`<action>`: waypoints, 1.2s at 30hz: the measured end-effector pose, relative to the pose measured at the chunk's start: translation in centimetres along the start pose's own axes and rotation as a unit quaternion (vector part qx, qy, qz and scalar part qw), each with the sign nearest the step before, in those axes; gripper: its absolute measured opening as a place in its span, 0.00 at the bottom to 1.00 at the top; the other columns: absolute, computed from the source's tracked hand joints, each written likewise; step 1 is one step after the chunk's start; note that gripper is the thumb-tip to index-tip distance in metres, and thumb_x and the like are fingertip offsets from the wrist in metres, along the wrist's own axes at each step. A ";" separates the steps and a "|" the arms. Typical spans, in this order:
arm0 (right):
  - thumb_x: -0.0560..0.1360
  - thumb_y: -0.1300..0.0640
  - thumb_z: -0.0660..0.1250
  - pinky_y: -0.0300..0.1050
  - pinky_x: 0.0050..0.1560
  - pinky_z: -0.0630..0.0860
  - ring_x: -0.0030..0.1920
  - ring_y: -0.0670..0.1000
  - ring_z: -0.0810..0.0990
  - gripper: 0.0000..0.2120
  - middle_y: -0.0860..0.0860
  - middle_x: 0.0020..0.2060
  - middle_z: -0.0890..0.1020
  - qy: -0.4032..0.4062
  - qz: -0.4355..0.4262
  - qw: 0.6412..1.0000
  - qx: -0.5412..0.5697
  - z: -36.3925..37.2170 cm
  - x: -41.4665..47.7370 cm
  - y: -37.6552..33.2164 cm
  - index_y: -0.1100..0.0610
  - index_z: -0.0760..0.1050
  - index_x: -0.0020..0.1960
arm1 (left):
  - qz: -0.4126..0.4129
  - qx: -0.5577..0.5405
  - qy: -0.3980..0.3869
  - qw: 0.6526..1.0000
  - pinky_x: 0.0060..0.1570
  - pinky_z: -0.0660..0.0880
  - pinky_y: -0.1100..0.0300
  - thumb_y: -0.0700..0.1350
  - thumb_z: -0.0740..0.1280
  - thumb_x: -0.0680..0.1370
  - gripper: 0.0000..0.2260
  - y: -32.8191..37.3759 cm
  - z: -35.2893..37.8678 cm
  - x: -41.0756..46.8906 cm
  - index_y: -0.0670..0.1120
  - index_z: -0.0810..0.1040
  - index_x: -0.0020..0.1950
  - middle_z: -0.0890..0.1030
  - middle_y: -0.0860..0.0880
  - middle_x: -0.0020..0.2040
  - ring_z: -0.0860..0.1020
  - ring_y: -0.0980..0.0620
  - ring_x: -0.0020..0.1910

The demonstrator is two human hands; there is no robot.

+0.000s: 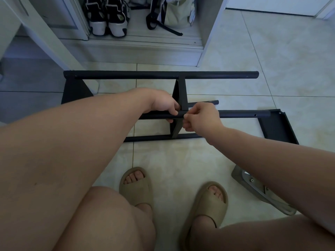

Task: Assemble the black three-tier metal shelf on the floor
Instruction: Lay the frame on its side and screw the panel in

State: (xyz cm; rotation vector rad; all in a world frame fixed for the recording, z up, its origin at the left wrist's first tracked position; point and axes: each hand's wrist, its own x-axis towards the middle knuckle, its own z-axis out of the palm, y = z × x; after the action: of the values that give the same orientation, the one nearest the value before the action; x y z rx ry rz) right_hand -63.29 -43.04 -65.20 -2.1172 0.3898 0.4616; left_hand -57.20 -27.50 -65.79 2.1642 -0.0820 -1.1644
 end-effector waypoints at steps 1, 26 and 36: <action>0.79 0.63 0.68 0.56 0.47 0.85 0.39 0.56 0.85 0.09 0.58 0.40 0.84 -0.001 -0.014 0.999 -0.040 -0.1 0.4 0.1 0.57 0.73 0.41 | 0.000 0.000 0.002 1.000 0.70 0.70 0.51 0.39 0.64 0.82 0.17 0.0 0.0 0.0 0.45 0.75 0.71 0.83 0.45 0.61 0.84 0.50 0.55; 0.83 0.37 0.53 0.59 0.78 0.51 0.82 0.55 0.47 0.32 0.49 0.82 0.51 0.030 -0.197 0.857 -0.474 -15.3 -5.9 11.1 0.46 0.49 0.83 | 0.214 0.461 0.272 0.817 0.77 0.48 0.42 0.62 0.54 0.82 0.28 8.2 10.5 -3.4 0.53 0.55 0.80 0.51 0.48 0.83 0.46 0.43 0.81; 0.82 0.34 0.50 0.60 0.79 0.48 0.82 0.53 0.43 0.33 0.45 0.83 0.45 -0.019 -0.027 0.878 -0.477 -22.3 -7.7 26.1 0.41 0.43 0.82 | 0.311 0.545 0.123 0.769 0.78 0.45 0.43 0.66 0.52 0.81 0.32 14.3 21.2 2.7 0.55 0.47 0.82 0.45 0.50 0.83 0.41 0.45 0.81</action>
State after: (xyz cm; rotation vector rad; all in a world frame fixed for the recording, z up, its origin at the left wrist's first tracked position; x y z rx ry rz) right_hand -77.56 -74.99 -68.80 -3.0530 0.0559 0.7684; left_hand -68.17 -50.74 -67.41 2.8113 -1.5745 -0.3890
